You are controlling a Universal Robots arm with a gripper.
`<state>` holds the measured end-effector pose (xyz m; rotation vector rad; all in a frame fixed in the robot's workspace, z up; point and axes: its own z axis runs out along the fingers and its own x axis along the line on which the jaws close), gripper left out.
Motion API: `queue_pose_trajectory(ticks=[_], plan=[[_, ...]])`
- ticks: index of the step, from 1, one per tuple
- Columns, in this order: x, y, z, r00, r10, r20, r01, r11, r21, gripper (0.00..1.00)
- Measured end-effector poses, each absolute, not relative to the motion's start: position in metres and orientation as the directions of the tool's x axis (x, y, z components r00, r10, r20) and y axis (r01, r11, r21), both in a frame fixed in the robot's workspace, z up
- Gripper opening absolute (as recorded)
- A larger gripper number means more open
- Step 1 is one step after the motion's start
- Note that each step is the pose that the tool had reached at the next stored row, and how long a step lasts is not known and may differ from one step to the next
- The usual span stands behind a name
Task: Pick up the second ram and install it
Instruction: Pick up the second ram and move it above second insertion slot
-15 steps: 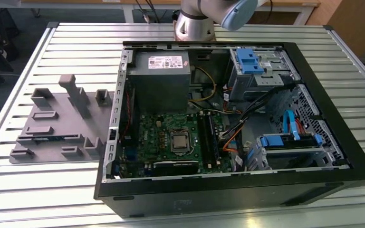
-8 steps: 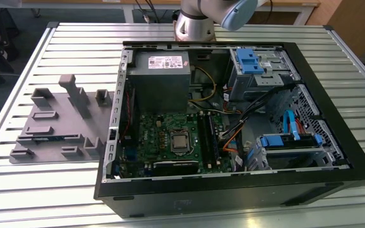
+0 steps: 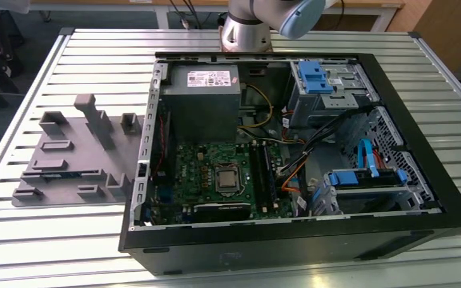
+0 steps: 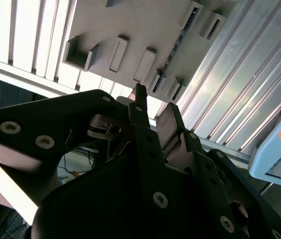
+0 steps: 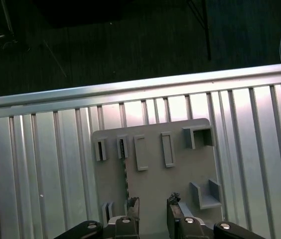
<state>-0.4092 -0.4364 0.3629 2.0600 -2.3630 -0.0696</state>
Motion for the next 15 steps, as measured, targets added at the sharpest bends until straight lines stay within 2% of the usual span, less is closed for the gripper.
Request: queue_pose_trajectory(ticks=[15], plan=[[-0.4092,-0.4365,0.3571,-0.110,-0.994,-0.023,-0.993,0.109,0.037,0.36]])
